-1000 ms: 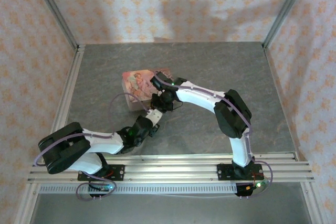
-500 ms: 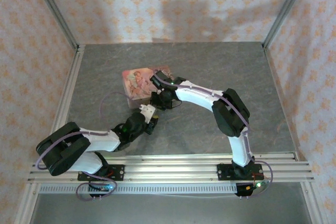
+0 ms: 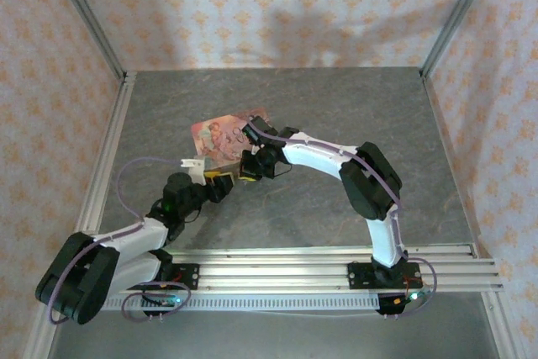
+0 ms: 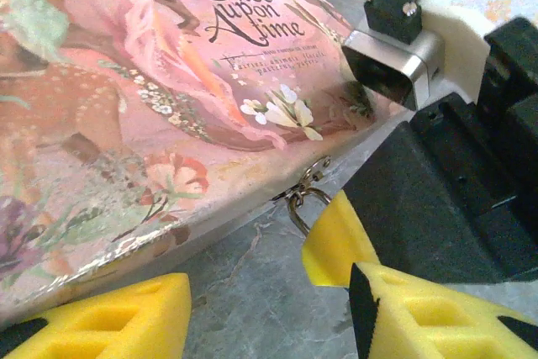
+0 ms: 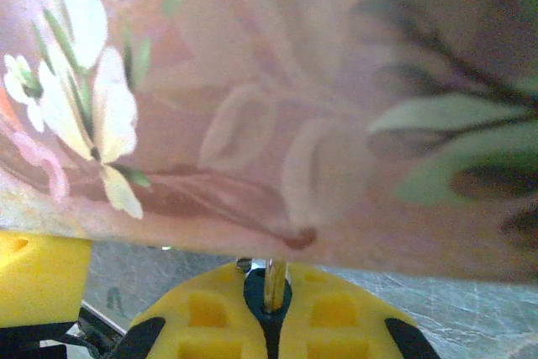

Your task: Unlock a padlock with a key

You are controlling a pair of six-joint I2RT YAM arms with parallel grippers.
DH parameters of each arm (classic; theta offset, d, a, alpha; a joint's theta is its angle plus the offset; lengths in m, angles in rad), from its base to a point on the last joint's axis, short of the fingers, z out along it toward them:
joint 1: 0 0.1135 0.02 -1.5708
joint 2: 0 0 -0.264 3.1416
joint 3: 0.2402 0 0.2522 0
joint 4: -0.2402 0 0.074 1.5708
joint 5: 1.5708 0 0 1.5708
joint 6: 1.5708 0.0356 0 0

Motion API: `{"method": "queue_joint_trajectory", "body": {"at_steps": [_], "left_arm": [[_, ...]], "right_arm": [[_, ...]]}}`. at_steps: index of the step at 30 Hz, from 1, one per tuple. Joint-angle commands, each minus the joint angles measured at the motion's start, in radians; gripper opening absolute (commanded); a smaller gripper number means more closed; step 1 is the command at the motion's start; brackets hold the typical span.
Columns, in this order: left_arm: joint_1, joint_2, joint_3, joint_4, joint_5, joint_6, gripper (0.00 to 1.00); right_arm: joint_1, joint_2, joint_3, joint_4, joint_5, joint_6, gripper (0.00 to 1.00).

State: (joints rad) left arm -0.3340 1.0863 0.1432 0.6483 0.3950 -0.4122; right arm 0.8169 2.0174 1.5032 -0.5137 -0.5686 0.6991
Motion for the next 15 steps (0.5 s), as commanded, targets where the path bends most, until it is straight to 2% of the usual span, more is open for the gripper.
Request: {"method": "queue_joint_trajectory", "body": {"at_steps": [1,7,12,15], "left_arm": [[0.043,0.013,0.027,-0.078,0.143,-0.100,0.53],[0.052,0.115,0.032,0.002,0.153,-0.305,0.50],[0.053,0.112,0.059,-0.062,0.110,-0.318,0.50],[0.058,0.114,0.064,-0.053,0.101,-0.346,0.50]], "right_arm": [[-0.002,-0.026,-0.037,0.021,-0.074,0.056,0.00],[-0.003,-0.034,-0.108,0.139,-0.080,0.117,0.00],[-0.003,-0.034,-0.164,0.239,-0.055,0.152,0.00],[-0.004,-0.045,-0.200,0.281,-0.016,0.163,0.07]]}}
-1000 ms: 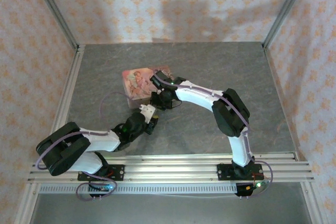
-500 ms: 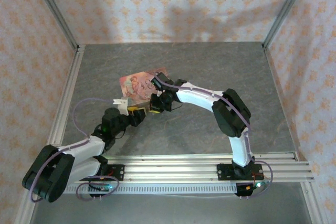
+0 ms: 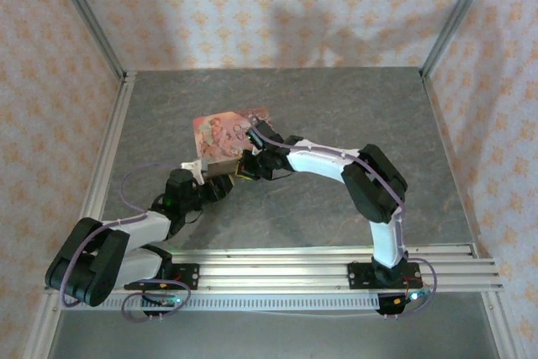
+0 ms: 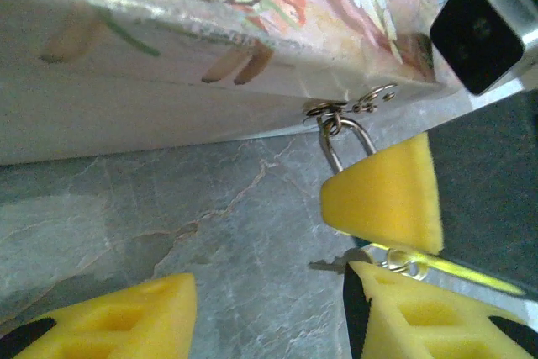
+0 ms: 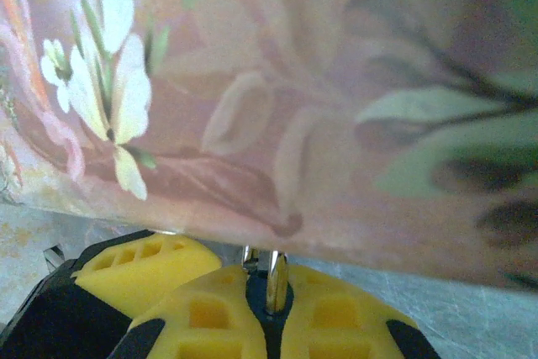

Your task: Unlock a padlock with a key

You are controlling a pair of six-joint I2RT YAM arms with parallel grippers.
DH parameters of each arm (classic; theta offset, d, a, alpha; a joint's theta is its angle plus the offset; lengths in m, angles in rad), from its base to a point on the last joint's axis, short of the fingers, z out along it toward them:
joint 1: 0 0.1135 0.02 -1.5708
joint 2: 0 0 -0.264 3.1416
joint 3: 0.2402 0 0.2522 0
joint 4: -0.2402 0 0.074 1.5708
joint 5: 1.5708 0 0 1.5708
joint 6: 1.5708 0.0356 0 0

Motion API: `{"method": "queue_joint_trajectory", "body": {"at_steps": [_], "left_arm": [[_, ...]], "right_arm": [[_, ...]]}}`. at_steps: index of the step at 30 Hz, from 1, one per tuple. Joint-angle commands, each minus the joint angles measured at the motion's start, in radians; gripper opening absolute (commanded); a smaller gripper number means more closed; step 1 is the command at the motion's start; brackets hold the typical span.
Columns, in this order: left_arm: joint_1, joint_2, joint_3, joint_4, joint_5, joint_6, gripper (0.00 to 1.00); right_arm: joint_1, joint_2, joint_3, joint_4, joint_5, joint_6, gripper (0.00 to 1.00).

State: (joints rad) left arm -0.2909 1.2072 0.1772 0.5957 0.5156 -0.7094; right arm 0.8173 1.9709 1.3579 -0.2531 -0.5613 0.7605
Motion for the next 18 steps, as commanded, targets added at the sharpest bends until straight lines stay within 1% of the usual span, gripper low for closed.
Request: {"method": "queue_joint_trajectory", "body": {"at_steps": [1,4,6,7,10,14,18], "left_arm": [[0.014,-0.005,0.032,0.002,-0.021,-0.051,0.50],[0.015,0.001,0.036,-0.005,-0.026,-0.045,0.50],[0.015,0.002,0.039,-0.022,-0.029,-0.032,0.50],[0.015,-0.001,0.041,-0.031,-0.029,-0.026,0.50],[0.015,-0.019,0.038,-0.065,-0.039,-0.005,0.50],[0.016,-0.070,0.030,-0.134,-0.059,0.035,0.50],[0.016,-0.122,0.022,-0.190,-0.074,0.065,0.50]], "right_arm": [[-0.004,-0.005,-0.069,0.038,-0.009,0.104,0.08],[-0.004,-0.025,-0.121,0.123,0.041,0.113,0.13],[-0.003,-0.028,-0.148,0.185,0.073,0.116,0.19],[-0.003,-0.025,-0.155,0.204,0.079,0.117,0.21],[-0.003,-0.011,-0.175,0.272,0.093,0.130,0.29],[-0.003,-0.001,-0.186,0.310,0.120,0.133,0.34],[-0.003,0.016,-0.179,0.305,0.146,0.128,0.34]]}}
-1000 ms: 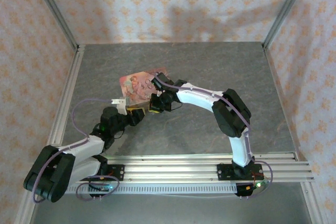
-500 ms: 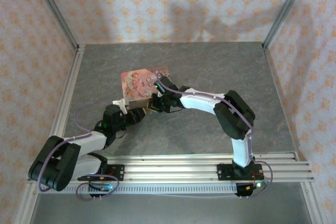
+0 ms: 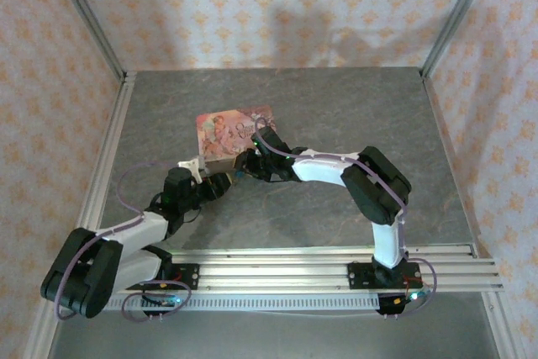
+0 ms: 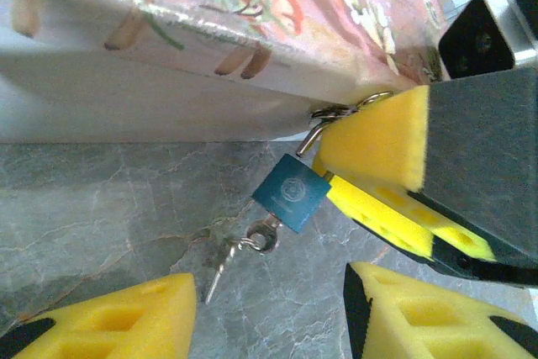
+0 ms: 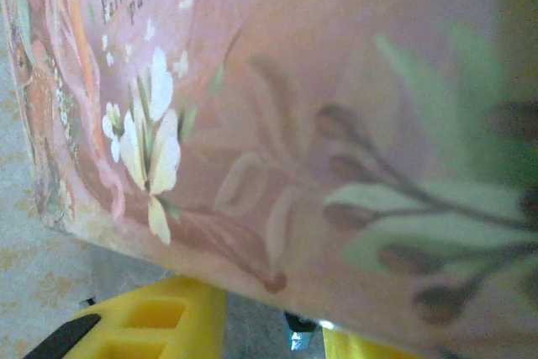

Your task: Unlock a padlock with a key

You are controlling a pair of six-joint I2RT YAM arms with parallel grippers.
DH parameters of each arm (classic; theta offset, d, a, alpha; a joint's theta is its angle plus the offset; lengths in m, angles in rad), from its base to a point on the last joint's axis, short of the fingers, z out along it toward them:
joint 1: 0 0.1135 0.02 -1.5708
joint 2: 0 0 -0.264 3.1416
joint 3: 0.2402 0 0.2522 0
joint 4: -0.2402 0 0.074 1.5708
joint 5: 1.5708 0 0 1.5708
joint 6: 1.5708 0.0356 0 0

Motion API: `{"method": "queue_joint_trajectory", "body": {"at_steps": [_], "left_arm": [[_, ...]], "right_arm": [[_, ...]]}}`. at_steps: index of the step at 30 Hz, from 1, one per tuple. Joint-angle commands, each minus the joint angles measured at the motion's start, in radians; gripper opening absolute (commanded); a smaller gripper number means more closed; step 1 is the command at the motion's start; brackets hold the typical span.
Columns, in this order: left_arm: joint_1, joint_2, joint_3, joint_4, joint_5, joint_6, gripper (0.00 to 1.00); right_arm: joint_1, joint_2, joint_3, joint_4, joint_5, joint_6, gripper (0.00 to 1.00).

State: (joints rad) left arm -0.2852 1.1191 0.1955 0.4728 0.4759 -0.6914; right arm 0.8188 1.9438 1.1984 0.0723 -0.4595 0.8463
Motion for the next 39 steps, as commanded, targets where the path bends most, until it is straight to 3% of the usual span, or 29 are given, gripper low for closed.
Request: {"method": "queue_joint_trajectory", "body": {"at_steps": [1,13,19,28,39], "left_arm": [[0.011,-0.042,0.002,-0.076,-0.037,0.052,0.50],[0.013,-0.128,-0.019,-0.167,-0.067,0.091,0.51],[0.014,-0.151,-0.014,-0.200,-0.072,0.102,0.51],[0.014,-0.205,-0.007,-0.270,-0.099,0.112,0.52],[0.014,-0.203,0.075,-0.341,-0.120,0.117,0.52]], "right_arm": [[-0.003,0.051,-0.015,-0.019,0.044,0.042,0.34],[0.029,0.074,0.003,-0.036,0.126,0.030,0.28],[0.035,0.052,-0.003,-0.076,0.193,0.004,0.18],[0.036,0.036,-0.044,-0.015,0.187,0.013,0.00],[0.036,-0.043,-0.128,0.049,0.217,0.062,0.00]]}}
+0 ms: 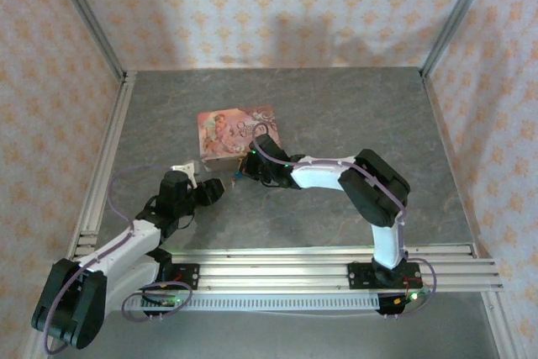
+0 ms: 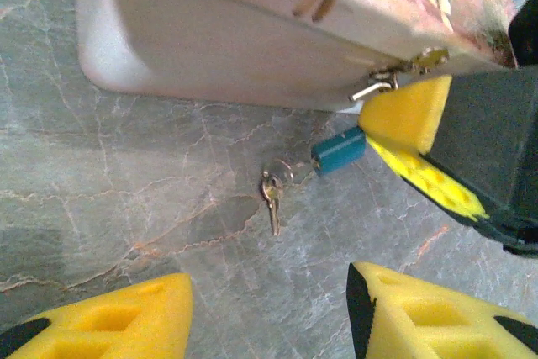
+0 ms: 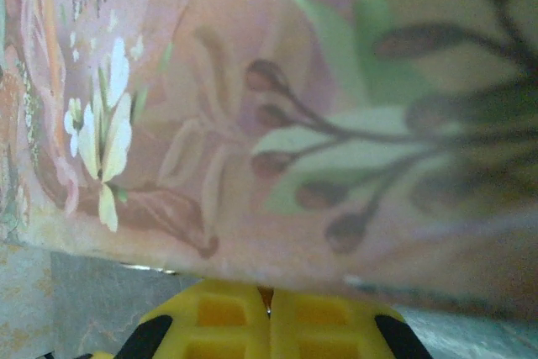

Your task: Unlock a padlock with a key

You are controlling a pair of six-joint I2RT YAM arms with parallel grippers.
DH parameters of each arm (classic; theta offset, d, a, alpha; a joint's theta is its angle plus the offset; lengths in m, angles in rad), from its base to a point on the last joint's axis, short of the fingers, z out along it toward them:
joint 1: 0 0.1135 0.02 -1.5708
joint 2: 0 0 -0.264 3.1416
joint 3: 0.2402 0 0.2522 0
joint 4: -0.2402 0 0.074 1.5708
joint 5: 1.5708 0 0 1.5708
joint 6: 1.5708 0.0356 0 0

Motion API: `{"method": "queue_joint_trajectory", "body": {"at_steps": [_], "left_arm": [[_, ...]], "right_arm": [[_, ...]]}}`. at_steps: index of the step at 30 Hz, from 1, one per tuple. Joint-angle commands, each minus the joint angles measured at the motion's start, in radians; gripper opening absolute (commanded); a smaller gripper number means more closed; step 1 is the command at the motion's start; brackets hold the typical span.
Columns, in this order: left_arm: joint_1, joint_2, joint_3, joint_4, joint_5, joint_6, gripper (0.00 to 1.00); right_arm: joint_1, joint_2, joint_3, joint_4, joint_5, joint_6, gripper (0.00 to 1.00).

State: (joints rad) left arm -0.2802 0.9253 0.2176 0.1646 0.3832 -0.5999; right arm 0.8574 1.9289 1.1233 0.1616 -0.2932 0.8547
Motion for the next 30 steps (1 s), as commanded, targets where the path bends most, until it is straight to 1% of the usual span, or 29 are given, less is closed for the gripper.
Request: {"method": "queue_joint_trajectory", "body": {"at_steps": [1,8,11,17,20,23,27,30], "left_arm": [[0.009,-0.011,0.060,-0.037,-0.028,0.025,0.52],[0.009,-0.016,0.093,-0.055,-0.019,0.032,0.52],[0.009,-0.017,0.101,-0.065,-0.015,0.038,0.52],[0.009,-0.011,0.119,-0.073,-0.017,0.049,0.52],[0.009,0.004,0.121,-0.052,-0.003,0.060,0.52],[0.008,0.024,0.101,0.051,0.066,0.153,0.52],[0.009,0.056,0.073,0.193,0.154,0.310,0.56],[-0.001,0.110,0.028,0.400,0.208,0.334,0.61]], "right_arm": [[-0.003,-0.036,-0.066,-0.025,0.055,0.066,0.00],[-0.006,-0.075,-0.139,0.089,0.083,0.148,0.00],[-0.006,-0.098,-0.160,0.109,0.105,0.189,0.00],[-0.006,-0.151,-0.191,0.092,0.172,0.275,0.00],[-0.007,-0.158,-0.186,0.064,0.180,0.315,0.00],[-0.015,-0.144,-0.152,0.021,0.137,0.319,0.00],[-0.024,-0.148,-0.106,-0.057,0.105,0.288,0.00],[-0.033,-0.154,-0.079,-0.110,0.080,0.265,0.00]]}}
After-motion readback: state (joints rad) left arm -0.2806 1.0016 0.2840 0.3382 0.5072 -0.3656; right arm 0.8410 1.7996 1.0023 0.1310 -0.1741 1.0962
